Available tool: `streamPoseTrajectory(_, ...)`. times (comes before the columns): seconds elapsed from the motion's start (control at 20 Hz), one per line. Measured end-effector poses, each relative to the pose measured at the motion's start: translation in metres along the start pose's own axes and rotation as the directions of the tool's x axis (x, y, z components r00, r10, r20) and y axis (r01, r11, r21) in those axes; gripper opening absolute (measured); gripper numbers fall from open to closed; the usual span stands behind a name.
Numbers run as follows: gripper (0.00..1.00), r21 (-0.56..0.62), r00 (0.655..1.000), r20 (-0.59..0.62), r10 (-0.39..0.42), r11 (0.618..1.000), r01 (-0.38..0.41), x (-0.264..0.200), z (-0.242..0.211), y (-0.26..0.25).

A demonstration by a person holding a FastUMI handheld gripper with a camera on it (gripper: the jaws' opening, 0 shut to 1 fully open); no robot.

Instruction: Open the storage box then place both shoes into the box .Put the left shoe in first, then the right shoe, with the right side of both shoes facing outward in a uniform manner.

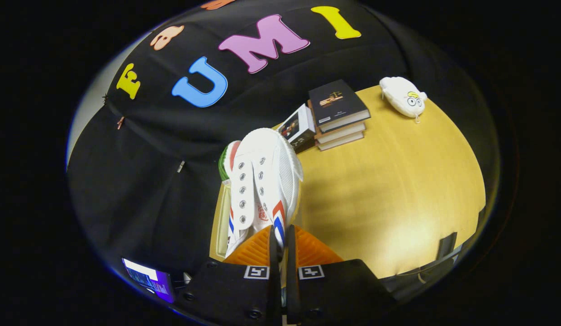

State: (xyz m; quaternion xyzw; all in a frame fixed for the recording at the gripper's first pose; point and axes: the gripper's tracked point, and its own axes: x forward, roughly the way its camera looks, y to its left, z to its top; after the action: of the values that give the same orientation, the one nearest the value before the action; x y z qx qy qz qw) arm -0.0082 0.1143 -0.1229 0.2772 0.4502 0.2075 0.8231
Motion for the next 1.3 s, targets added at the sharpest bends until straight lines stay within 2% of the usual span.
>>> streamPoseTrajectory(0.2,0.09,-0.04,1.0,-0.03,-0.01,0.999,0.009,0.046,-0.015,0.035)
streamPoseTrajectory(0.45,0.09,-0.019,0.994,-0.093,-0.05,0.999,0.048,0.099,-0.038,0.053)
streamPoseTrajectory(0.8,0.09,-0.022,0.983,-0.136,-0.126,0.992,0.124,0.117,-0.056,0.054)
streamPoseTrajectory(0.9,0.15,-0.009,0.985,-0.137,-0.102,0.995,0.101,0.12,-0.056,0.062)
streamPoseTrajectory(0.95,0.35,0.007,0.992,-0.104,-0.078,0.997,0.079,0.118,-0.045,0.07)
streamPoseTrajectory(1.05,0.67,0.035,0.999,-0.032,-0.032,0.999,0.033,0.112,-0.027,0.087)
streamPoseTrajectory(1.15,0.99,0.007,1.0,0.027,0.003,1.0,-0.003,0.1,-0.008,0.104)
streamPoseTrajectory(1.3,0.99,-0.085,0.992,0.127,0.008,0.996,0.002,0.068,0.012,0.117)
